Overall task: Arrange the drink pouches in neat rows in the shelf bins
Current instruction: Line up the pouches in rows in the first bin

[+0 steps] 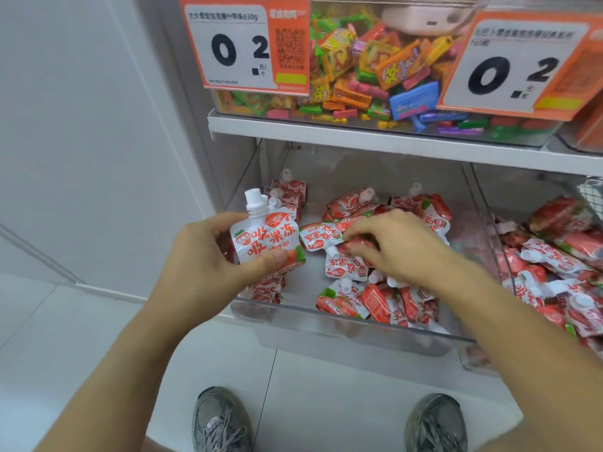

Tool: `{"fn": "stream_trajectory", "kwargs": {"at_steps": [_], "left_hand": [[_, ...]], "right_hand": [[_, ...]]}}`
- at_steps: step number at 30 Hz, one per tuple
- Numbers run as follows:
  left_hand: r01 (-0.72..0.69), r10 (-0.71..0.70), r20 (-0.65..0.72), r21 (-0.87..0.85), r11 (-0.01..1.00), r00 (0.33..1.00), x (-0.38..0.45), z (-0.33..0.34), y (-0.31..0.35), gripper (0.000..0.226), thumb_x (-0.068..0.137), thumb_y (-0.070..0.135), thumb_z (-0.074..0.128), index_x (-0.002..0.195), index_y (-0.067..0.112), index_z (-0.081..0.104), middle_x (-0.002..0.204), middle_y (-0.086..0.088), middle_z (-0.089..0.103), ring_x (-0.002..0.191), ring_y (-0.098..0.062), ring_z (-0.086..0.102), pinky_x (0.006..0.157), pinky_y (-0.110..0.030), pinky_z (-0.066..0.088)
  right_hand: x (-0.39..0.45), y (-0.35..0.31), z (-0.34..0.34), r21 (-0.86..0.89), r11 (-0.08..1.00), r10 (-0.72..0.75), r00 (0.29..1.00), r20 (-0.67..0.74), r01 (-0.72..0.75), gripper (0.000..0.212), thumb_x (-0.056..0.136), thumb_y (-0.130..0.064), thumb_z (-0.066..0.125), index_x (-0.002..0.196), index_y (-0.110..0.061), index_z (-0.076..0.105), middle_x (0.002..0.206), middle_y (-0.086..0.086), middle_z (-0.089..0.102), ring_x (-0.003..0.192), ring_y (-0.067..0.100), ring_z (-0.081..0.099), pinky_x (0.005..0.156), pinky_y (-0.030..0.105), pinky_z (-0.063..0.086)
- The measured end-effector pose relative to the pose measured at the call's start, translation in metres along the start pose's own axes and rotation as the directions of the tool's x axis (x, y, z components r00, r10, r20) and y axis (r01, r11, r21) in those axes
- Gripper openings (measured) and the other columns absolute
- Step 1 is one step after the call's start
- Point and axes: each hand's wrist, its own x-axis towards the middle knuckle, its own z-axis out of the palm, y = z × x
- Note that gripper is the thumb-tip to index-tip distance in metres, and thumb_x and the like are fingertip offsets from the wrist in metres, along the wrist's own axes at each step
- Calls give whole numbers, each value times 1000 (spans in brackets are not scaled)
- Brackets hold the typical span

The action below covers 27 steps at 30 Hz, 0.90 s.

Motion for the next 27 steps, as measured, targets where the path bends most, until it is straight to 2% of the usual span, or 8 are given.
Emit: {"fn": "stream_trajectory", "kwargs": {"at_steps": [3, 7, 10, 13, 16, 19, 22, 27], "left_hand": [[-12, 11, 31, 24, 1000, 999, 2, 1, 0, 39, 59, 38, 85, 93, 35, 67, 79, 26, 71, 71, 2, 69, 57, -9, 51], [-9, 8, 28, 38, 999, 1000, 5, 4, -1, 46, 58, 42, 85, 99, 31, 69, 79, 22, 72, 74, 2, 69, 59, -11, 54], [-10, 9, 40, 31, 999, 999, 6, 5, -1, 49, 56, 44, 85, 101, 28, 70, 81, 23, 72, 74, 0, 70, 62, -14, 56], [-22, 20, 53, 29, 999, 998, 7, 6, 1, 47, 56, 45, 84, 97, 33, 67, 81, 26, 70, 74, 1, 69, 60, -12, 54], [-36, 34, 34, 54, 998, 999, 10, 5, -2, 43, 57, 44, 85, 95, 34, 67, 81, 24, 71, 73, 1, 69, 62, -13, 55], [-30, 29, 12, 54, 998, 1000, 11, 2, -5, 46, 59, 42, 86, 100, 32, 69, 80, 17, 73, 73, 0, 70, 62, -15, 56], [-34, 33, 6, 46, 998, 999, 11, 1, -6, 43, 58, 43, 85, 96, 34, 67, 78, 19, 72, 72, 2, 69, 60, -13, 54], [-33, 32, 25, 50, 998, 999, 10, 1, -4, 38, 56, 47, 83, 87, 40, 63, 75, 21, 71, 70, 3, 68, 56, -10, 52]], "right_hand": [[-7, 19, -12, 117, 983, 160, 968, -192, -139, 17, 87, -28, 69, 104, -32, 71, 81, -7, 74, 78, 18, 67, 75, 32, 54], [-14, 27, -20, 78, 927, 362, 820, -444, -367, 26, 84, -15, 64, 108, -20, 72, 103, 12, 71, 97, 37, 64, 86, 42, 53], [-11, 4, -16, 95, 984, 181, 825, -535, -154, 18, 85, -14, 65, 101, -18, 70, 95, 8, 67, 91, 28, 61, 81, 39, 51], [13, -19, 1, 113, 985, -116, 983, -140, 132, 29, 84, -29, 73, 111, -18, 68, 103, 0, 66, 94, 15, 60, 88, 37, 51], [44, -18, 19, -56, 992, -99, 960, 263, 117, 78, 72, -48, 81, 138, -22, 50, 125, 2, 55, 116, 21, 52, 97, 39, 47], [64, -15, 26, -179, 970, -92, 930, 356, 164, 100, 62, -55, 87, 146, -26, 41, 131, 4, 53, 122, 26, 47, 94, 40, 47], [71, -17, 23, -193, 963, -100, 917, 386, 186, 92, 65, -52, 87, 145, -28, 46, 128, 3, 59, 118, 26, 51, 86, 37, 47], [55, -1, -1, -59, 985, -143, 954, 263, 164, 29, 90, -22, 67, 119, -24, 71, 112, 0, 73, 106, 23, 66, 90, 37, 53]]}}
